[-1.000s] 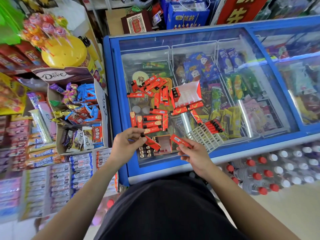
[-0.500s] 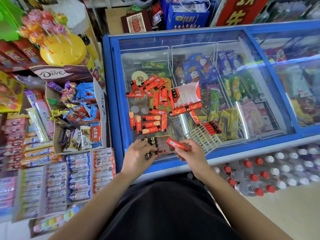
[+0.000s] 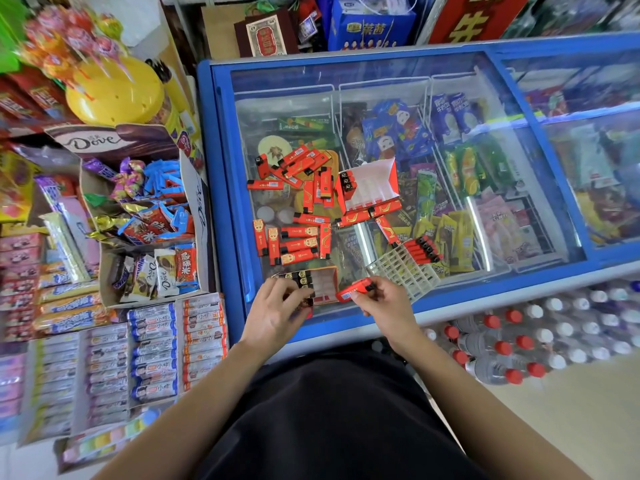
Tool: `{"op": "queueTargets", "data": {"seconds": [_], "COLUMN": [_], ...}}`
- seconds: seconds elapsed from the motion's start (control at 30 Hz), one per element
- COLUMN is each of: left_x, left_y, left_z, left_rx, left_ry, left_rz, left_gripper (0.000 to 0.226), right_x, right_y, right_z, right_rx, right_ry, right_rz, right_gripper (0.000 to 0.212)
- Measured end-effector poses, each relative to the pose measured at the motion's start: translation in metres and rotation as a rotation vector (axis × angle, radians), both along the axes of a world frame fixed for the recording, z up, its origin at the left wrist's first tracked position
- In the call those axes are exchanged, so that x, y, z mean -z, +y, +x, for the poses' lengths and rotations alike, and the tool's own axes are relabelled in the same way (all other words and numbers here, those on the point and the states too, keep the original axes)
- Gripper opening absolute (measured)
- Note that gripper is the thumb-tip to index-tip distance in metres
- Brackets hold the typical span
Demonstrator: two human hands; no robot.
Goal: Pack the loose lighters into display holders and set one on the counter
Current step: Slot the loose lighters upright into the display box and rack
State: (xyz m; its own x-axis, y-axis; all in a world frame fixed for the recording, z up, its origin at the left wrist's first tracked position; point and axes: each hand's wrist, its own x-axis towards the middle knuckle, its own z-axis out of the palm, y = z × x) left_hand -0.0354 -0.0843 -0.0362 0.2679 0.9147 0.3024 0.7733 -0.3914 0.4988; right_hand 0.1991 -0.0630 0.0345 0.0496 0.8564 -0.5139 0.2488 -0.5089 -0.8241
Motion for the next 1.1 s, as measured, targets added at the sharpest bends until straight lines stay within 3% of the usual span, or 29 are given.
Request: {"op": "queueTargets", "data": {"seconds": [0.23,0.5,0.77,0.97,1.1], "left_x": [0.0,0.001,0.001,-0.001,-0.003], "left_y": [0.003,0.003,0.005,0.006,0.005], "left_z": [-0.009,-0.01,-0.012,-0.014,-0.016], "left_rx": [-0.029,-0.05,-0.028,-0.006,0.003], "left_ry": [0.046,0.056,0.078,0.071,0.048], "left_rz": [0.056,0.039,0.033,0.028,0.024], "left_gripper": [0.029,0.03,0.03,0.032,0.031], "right_x": [0.009,0.041,0.07,0.075,0.068], "right_y": [-0.004,-0.011,-0.015,-0.02,-0.023], "right_z": [0.001,-0.023,-0.055,-0.064,-0.063], "right_rx": [-0.025,-0.212,-0.193,-0.13,-0.1], "right_ry": [-0.02,0.063,-0.074,-0.105,-0.025], "right_rz": [-0.01,-0.194,-0.089,-0.015,0.038], "right_gripper": [0.009,0.015,0.028,0.013,0.012]}}
